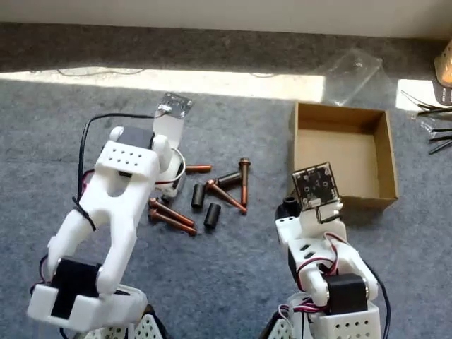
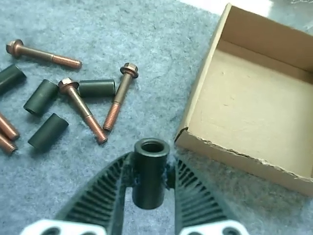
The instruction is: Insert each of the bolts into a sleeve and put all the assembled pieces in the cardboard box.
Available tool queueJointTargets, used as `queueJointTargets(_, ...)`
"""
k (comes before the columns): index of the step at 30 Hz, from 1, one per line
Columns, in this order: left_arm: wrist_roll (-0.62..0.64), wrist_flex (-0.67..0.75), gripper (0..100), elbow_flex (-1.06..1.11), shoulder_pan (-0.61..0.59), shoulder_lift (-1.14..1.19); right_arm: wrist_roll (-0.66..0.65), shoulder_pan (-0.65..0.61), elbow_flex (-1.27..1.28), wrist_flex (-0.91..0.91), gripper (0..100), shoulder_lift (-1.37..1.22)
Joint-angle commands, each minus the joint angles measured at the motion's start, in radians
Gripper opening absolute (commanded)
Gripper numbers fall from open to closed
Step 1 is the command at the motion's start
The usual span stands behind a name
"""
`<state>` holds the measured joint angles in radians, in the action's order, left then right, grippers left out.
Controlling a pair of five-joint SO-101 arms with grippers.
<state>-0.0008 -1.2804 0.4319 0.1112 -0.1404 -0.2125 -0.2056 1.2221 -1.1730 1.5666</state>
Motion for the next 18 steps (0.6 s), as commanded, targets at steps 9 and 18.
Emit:
queueJointTargets(9, 0.003, -0.014, 13, -0.302, 0.159, 0.174, 0.008, 0.013, 0.108, 0.065, 0.5, 0.16)
queueJointTargets(18, 0.068, -0.216, 13, -0.769, 0.318, 0.496, 0.008, 0.11, 0.139, 0.065, 0.5, 0.177)
